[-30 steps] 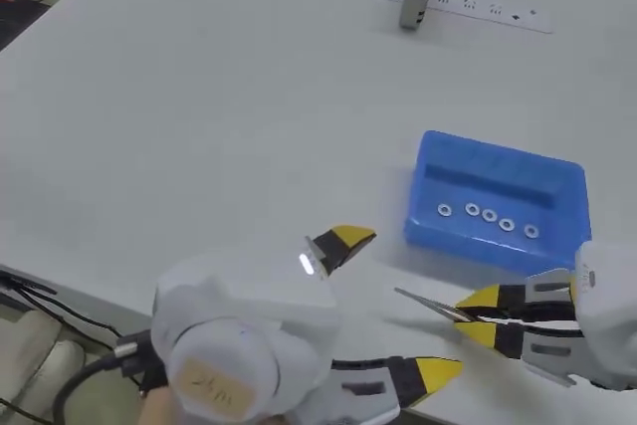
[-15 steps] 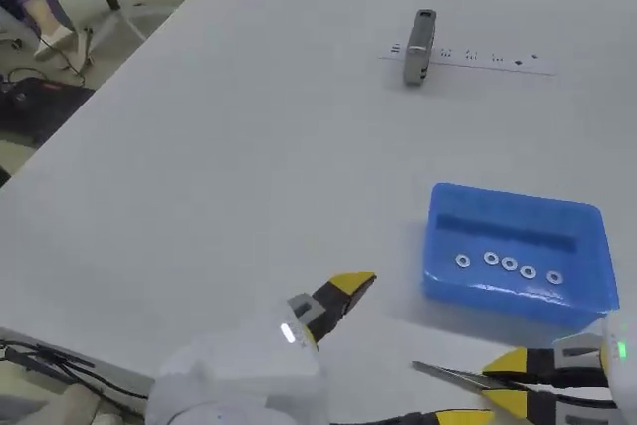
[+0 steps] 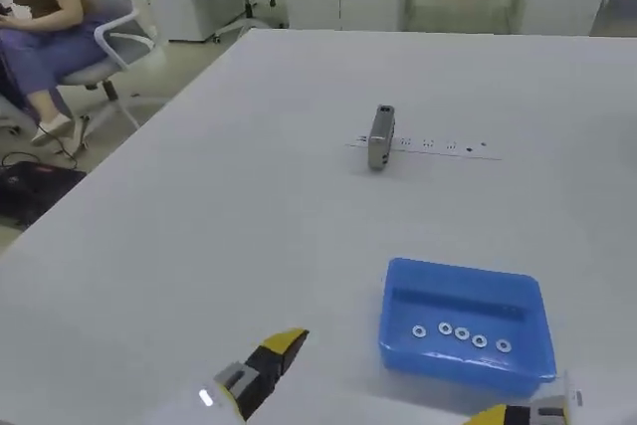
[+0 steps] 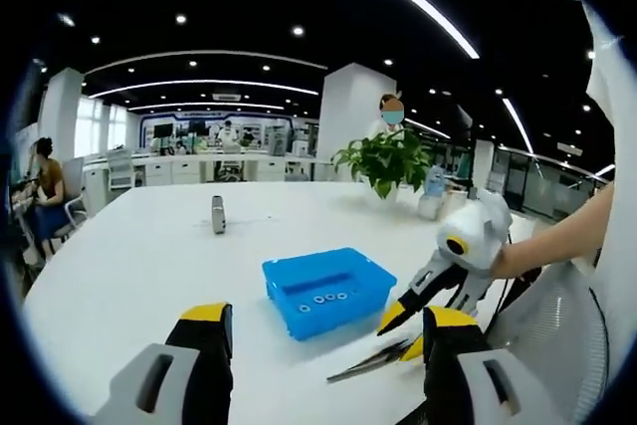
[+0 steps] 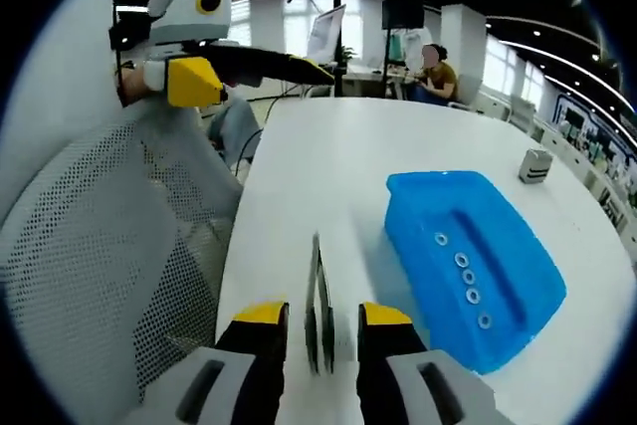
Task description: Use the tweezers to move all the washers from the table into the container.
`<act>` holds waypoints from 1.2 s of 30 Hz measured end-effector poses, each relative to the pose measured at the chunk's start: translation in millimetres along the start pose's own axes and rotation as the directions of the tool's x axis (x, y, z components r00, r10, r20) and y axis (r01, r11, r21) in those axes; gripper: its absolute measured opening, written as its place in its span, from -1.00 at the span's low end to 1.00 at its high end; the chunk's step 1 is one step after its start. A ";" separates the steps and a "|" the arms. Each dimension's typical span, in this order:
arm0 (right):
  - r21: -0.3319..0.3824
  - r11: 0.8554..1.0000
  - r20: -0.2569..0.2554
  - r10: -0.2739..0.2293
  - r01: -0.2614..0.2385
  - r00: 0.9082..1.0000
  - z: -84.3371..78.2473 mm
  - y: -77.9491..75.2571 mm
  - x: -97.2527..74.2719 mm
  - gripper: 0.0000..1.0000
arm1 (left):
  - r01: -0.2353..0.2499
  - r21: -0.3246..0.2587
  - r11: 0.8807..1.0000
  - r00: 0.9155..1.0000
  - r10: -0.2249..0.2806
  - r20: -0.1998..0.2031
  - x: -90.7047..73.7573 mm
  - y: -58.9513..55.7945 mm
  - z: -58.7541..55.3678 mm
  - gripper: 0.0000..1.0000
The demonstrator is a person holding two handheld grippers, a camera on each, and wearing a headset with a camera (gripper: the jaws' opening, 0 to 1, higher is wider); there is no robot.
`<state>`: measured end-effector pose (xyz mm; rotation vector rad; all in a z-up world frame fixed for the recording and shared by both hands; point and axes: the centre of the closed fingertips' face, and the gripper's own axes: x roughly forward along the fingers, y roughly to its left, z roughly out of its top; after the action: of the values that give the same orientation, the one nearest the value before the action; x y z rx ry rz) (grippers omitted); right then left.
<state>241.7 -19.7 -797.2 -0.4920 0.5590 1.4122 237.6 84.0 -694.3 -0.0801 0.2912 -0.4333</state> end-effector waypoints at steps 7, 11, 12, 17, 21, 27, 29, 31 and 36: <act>0.135 0.941 0.148 -0.329 0.310 0.933 23.9 -27.7 -88.1 -0.23 | -0.066 -0.011 0.998 0.998 0.066 0.013 2.6 14.8 -2.8 0.64; 0.243 0.827 0.200 -0.555 0.507 0.808 29.9 -51.3 -146.2 -0.04 | -0.067 -0.003 0.998 0.998 0.067 0.016 2.3 12.6 -2.0 0.61; 0.259 0.798 0.204 -0.595 0.544 0.777 29.1 -54.8 -156.8 0.10 | -0.065 -0.002 0.998 0.998 0.065 0.018 2.5 12.0 -1.8 0.61; 0.374 0.655 0.253 -0.753 0.657 0.607 23.7 -59.3 -203.0 0.78 | -0.083 0.007 0.997 0.997 0.083 -0.006 3.3 16.1 -6.9 0.66; 0.404 0.626 0.233 -0.776 0.667 0.587 14.9 -56.1 -205.1 0.98 | -0.099 -0.016 0.995 0.995 0.099 -0.001 2.0 20.9 -7.2 0.71; 0.301 0.648 0.238 -0.761 0.700 0.603 19.6 -55.6 -194.9 0.97 | -0.118 0.015 0.993 0.993 0.118 0.006 1.7 23.2 -5.6 0.76; 0.284 0.663 0.237 -0.749 0.693 0.619 19.0 -55.3 -191.1 0.97 | -0.122 0.003 0.993 0.993 0.122 0.001 1.8 24.9 -7.1 0.76; 0.296 0.677 0.233 -0.735 0.674 0.637 16.6 -54.7 -188.2 0.97 | -0.128 0.001 0.992 0.992 0.128 -0.006 1.5 25.9 -8.4 0.76; 0.333 0.668 0.236 -0.742 0.666 0.627 5.4 -61.2 -196.6 0.97 | -0.113 0.015 0.993 0.993 0.114 -0.034 3.7 22.5 -13.3 0.76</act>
<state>288.9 -174.6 -669.8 -0.2205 0.1656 0.6231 245.9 102.6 -711.0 -0.0430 0.3255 -0.3242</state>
